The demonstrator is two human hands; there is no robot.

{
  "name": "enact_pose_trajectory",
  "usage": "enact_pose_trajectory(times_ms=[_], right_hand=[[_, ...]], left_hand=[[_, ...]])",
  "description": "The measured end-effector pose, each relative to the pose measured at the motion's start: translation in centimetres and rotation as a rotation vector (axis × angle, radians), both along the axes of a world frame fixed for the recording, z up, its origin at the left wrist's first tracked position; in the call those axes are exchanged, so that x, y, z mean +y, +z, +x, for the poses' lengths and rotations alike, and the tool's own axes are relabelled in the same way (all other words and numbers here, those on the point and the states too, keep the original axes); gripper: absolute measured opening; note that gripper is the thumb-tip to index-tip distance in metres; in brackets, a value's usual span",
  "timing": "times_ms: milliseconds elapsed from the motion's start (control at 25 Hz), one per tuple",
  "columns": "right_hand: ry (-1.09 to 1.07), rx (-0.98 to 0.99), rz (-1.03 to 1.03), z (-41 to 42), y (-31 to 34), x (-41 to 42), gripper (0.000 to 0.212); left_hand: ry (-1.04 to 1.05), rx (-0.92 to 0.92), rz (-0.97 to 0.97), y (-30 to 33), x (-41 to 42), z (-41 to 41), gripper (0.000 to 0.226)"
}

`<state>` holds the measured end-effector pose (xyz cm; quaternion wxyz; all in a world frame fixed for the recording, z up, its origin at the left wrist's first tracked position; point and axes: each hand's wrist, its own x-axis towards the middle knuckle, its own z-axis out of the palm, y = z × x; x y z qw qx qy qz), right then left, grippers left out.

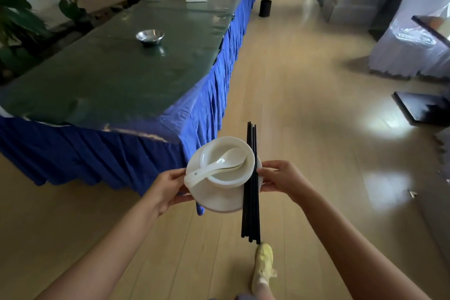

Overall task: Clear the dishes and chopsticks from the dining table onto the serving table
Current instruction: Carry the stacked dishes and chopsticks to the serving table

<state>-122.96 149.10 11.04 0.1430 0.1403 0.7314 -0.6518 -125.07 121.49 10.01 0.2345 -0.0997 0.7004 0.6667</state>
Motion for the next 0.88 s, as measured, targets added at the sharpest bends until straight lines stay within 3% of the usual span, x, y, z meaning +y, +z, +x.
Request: enact_pose_trajectory(times_ms=[240,440,880], right_hand=[[0.159,0.0,0.008,-17.6,-0.2,4.3,0.015],[0.304,-0.033,0.016,-31.8,0.9,6.2,0.01],[0.492,-0.05,0.103,-60.5,-1.0,0.2,0.012]], left_hand=[[0.211,-0.016,0.027,-1.1,4.0,-13.3,0.016],[0.361,-0.037,0.028,-1.2,6.9,-23.1,0.027],[0.607,-0.013,0.054,-2.5,3.7,-45.6,0.021]])
